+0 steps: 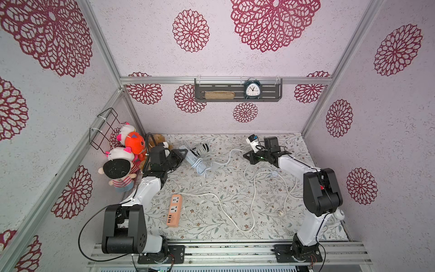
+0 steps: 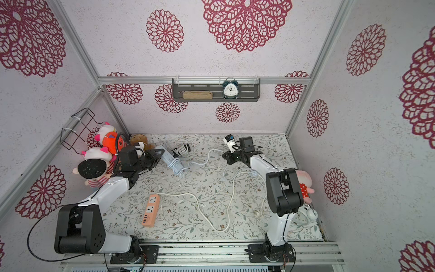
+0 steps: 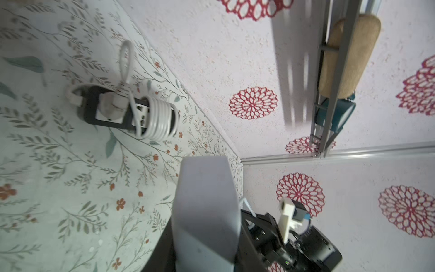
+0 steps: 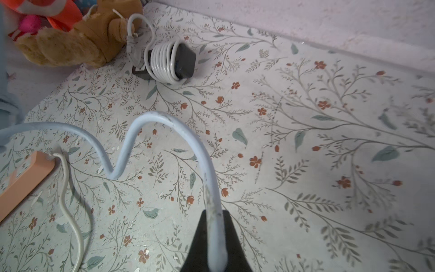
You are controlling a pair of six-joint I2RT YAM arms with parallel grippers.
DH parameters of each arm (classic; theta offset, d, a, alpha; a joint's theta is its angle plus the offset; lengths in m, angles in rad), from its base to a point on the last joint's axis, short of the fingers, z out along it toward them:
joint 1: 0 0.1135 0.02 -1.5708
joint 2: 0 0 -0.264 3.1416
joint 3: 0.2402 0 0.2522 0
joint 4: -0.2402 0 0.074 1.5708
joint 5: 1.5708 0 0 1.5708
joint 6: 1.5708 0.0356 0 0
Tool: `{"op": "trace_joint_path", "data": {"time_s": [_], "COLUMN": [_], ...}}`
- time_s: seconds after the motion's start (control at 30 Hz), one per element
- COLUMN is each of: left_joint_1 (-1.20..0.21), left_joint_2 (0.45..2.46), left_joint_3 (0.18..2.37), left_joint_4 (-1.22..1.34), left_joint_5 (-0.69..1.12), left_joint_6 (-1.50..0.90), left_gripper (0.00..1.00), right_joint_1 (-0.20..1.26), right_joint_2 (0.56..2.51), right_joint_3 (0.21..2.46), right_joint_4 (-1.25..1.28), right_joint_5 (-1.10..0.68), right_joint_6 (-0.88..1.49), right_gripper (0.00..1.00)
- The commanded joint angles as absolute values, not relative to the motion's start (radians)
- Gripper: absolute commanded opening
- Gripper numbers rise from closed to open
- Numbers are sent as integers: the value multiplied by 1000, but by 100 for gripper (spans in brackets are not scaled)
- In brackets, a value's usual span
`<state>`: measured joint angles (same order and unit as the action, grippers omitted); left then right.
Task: Unwrap the cord wrapped around the power strip
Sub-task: Unwrap the power cord from the power strip.
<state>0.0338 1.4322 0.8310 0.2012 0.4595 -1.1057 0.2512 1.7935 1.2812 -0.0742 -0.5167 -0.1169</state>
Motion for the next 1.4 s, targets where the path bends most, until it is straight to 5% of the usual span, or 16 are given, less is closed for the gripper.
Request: {"op": "trace_joint_path", "data": {"time_s": [0.0,0.53,0.73,0.77,0.9,1.0,1.17,1.37], "left_joint_1": [98,269,190,160,65,28,-23,-62], "left_joint_2": [1429,1261,1276,1283,1318,1341,1384,1405], "left_joint_3": [803,655,651,672,751,800,865,890], "left_joint_4": [342,335,413,393,359,335,318,334], "left_joint_5": [465,310,253,241,210,195,207,227], "left_joint_6": [-1190,-1274,-1314,-1297,-1263,-1241,-1220,-1241], "left_gripper": [0,0,0,0,0,0,0,0], "right_joint_1": [166,-27,62,73,100,135,258,401], "right_joint_2": [1683,1691,1707,1710,1699,1665,1646,1767], "right_joint_3": [1240,1170,1194,1203,1258,1313,1381,1444], "right_joint_4": [-98,-72,-163,-194,-355,-463,-449,-300], "right_joint_5": [-474,-425,-647,-687,-743,-718,-716,-679], "right_joint_6": [-149,-161,-211,-221,-298,-350,-326,-263], "right_gripper": [0,0,0,4,47,62,73,75]}}
